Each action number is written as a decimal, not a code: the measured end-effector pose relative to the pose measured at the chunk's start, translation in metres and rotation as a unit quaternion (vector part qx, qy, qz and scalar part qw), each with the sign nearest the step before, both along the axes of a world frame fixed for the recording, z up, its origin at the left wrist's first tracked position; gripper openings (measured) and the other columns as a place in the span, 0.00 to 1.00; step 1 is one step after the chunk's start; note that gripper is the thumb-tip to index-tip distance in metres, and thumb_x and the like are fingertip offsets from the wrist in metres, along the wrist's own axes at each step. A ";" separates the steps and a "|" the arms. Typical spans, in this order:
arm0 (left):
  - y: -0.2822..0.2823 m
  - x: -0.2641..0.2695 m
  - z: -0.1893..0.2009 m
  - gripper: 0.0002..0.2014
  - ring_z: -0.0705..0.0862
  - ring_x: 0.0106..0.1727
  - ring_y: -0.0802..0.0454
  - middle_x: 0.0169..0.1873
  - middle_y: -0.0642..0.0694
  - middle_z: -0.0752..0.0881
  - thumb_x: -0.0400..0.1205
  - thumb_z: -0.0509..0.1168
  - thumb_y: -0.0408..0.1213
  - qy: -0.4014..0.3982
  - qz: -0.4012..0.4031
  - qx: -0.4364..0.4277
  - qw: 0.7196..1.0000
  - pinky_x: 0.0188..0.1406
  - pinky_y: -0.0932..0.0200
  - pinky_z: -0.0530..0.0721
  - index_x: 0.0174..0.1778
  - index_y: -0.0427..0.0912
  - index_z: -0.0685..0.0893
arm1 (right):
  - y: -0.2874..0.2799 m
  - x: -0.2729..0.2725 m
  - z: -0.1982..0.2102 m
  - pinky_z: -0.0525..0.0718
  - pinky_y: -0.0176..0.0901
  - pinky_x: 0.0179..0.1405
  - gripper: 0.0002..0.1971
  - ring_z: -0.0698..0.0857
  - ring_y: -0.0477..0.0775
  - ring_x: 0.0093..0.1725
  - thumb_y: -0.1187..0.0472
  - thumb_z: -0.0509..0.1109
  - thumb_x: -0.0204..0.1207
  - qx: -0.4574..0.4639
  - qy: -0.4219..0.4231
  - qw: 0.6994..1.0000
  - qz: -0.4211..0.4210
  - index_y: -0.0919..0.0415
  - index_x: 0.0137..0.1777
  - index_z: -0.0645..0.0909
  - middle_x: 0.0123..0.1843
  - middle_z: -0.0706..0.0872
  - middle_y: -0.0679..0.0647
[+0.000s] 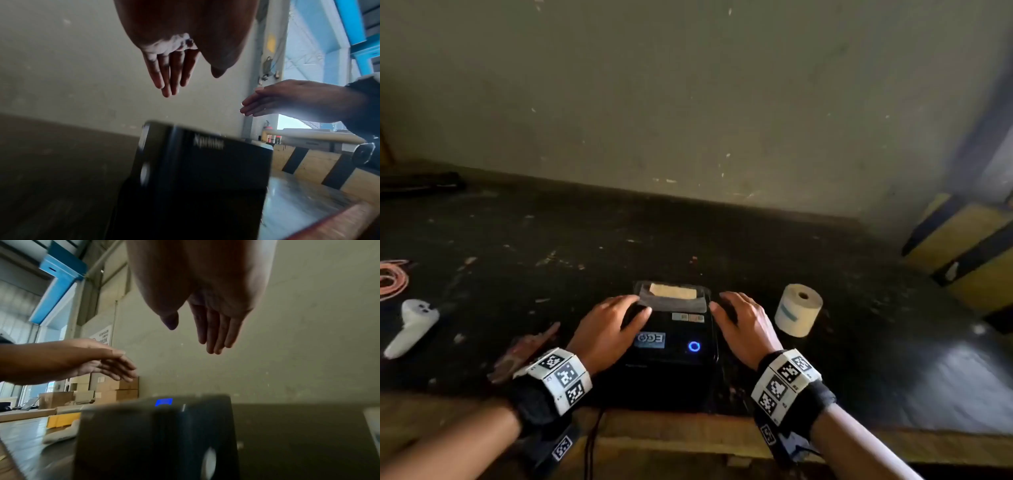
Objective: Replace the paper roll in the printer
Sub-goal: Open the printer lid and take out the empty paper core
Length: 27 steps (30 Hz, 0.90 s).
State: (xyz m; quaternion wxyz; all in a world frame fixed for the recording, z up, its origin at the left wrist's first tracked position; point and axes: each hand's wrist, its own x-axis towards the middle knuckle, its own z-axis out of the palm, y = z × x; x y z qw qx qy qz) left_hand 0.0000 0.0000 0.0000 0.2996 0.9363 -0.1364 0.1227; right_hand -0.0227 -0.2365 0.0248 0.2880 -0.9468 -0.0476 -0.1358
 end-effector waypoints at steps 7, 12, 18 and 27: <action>0.001 -0.029 -0.072 0.41 0.65 0.77 0.48 0.76 0.43 0.70 0.73 0.47 0.69 0.018 -0.002 -0.032 0.999 0.74 0.55 0.62 0.72 0.41 0.72 | 0.008 -0.027 -0.075 0.76 0.43 0.63 0.24 0.75 0.53 0.66 0.45 0.61 0.80 0.018 0.059 0.998 -0.011 0.52 0.73 0.70 0.66 0.76 0.54; -0.003 -0.041 -0.091 0.29 0.56 0.81 0.44 0.80 0.38 0.57 0.77 0.59 0.58 0.068 0.028 -0.136 0.988 0.78 0.48 0.62 0.75 0.61 0.64 | 0.018 -0.036 -0.100 0.77 0.50 0.65 0.25 0.77 0.57 0.67 0.40 0.55 0.80 0.094 0.087 0.991 -0.029 0.38 0.77 0.59 0.68 0.78 0.58; -0.010 -0.043 -0.094 0.27 0.68 0.73 0.55 0.72 0.48 0.74 0.78 0.59 0.59 0.021 0.031 -0.178 0.983 0.78 0.54 0.61 0.74 0.60 0.65 | 0.024 -0.037 -0.109 0.84 0.53 0.59 0.26 0.85 0.56 0.59 0.36 0.51 0.78 0.163 0.087 0.982 -0.033 0.32 0.76 0.53 0.65 0.84 0.57; -0.012 -0.044 -0.089 0.29 0.74 0.71 0.41 0.71 0.38 0.76 0.79 0.58 0.58 0.046 0.063 -0.146 0.986 0.74 0.35 0.68 0.76 0.58 0.61 | 0.022 -0.035 -0.112 0.83 0.62 0.58 0.32 0.83 0.58 0.59 0.25 0.40 0.70 0.122 0.070 0.989 -0.054 0.28 0.75 0.49 0.60 0.84 0.59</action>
